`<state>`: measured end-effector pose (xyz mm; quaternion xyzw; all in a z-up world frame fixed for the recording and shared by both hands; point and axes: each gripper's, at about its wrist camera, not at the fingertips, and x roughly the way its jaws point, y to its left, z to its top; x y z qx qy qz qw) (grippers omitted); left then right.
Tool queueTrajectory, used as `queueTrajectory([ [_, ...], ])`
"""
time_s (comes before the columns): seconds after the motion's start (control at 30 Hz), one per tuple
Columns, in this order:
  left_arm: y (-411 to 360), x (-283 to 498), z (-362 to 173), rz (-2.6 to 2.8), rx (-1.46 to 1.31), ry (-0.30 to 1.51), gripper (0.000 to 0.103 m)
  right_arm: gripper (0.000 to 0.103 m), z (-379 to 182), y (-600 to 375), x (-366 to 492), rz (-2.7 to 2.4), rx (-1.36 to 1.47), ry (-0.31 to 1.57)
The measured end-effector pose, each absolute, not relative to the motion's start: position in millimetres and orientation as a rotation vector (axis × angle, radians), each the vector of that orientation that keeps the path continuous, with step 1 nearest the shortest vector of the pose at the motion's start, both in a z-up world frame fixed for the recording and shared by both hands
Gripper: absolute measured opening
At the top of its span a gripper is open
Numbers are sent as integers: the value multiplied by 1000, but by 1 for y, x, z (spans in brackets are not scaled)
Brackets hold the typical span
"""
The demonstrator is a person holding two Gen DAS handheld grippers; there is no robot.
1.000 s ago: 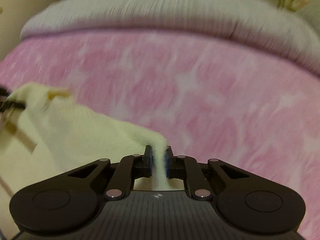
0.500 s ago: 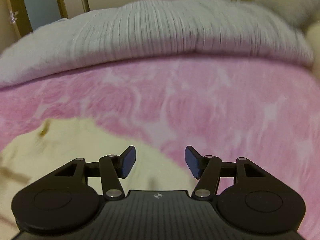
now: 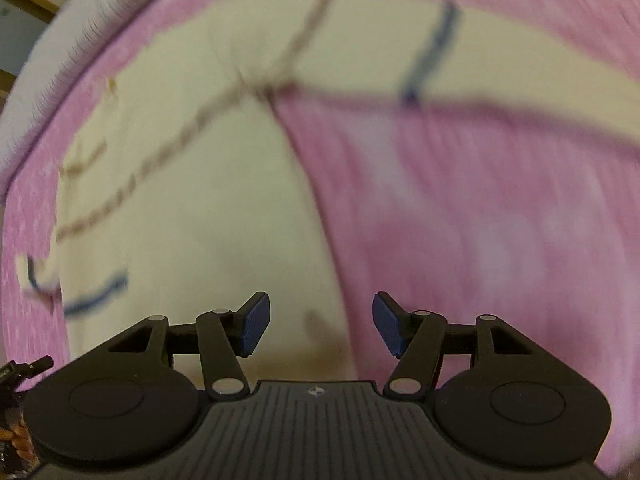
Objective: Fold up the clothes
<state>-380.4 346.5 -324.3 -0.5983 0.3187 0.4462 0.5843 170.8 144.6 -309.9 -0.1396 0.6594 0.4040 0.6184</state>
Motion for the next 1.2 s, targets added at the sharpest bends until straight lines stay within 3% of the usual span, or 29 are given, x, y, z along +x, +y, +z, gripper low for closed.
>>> queueTrajectory([
  [0.17,301,-392,-357,1058,-1552,692,68,63,-333,108,129,931,-401,1635],
  [0.2,296,-393,-361,1065,-1567,662,68,51,-338,106,123,933,-422,1645],
  [0.23,294,-393,-363,1060,-1564,647,64,28,-342,103,118,930,-439,1651],
  [0.3,292,-393,-365,1021,-1568,631,13,8,-345,95,117,906,-418,1654],
  [0.33,291,-391,-360,989,-1540,640,5,7,-343,91,120,899,-387,1660],
  [0.47,284,-386,-335,902,-1381,698,6,4,-334,77,126,864,-400,1636],
  [0.57,278,-391,-348,932,-1407,788,9,4,-339,65,128,799,-423,1638],
  [0.63,280,-395,-352,932,-1438,803,12,9,-340,72,123,761,-462,1630],
  [0.67,285,-399,-345,917,-1444,759,14,19,-336,80,120,757,-496,1616],
  [0.7,289,-403,-337,901,-1448,711,19,40,-329,88,117,749,-531,1582],
  [0.73,294,-408,-330,886,-1452,662,32,61,-319,95,114,726,-571,1517],
  [0.77,302,-417,-323,905,-1460,595,43,65,-310,101,112,705,-590,1459],
  [0.9,342,-458,-314,1027,-1505,300,47,65,-288,126,122,643,-380,1364],
  [1.07,403,-505,-351,1237,-1640,-173,49,65,-293,184,114,660,-166,1382],
  [1.2,455,-524,-378,1341,-1661,-275,50,66,-299,229,82,747,-185,1371],
])
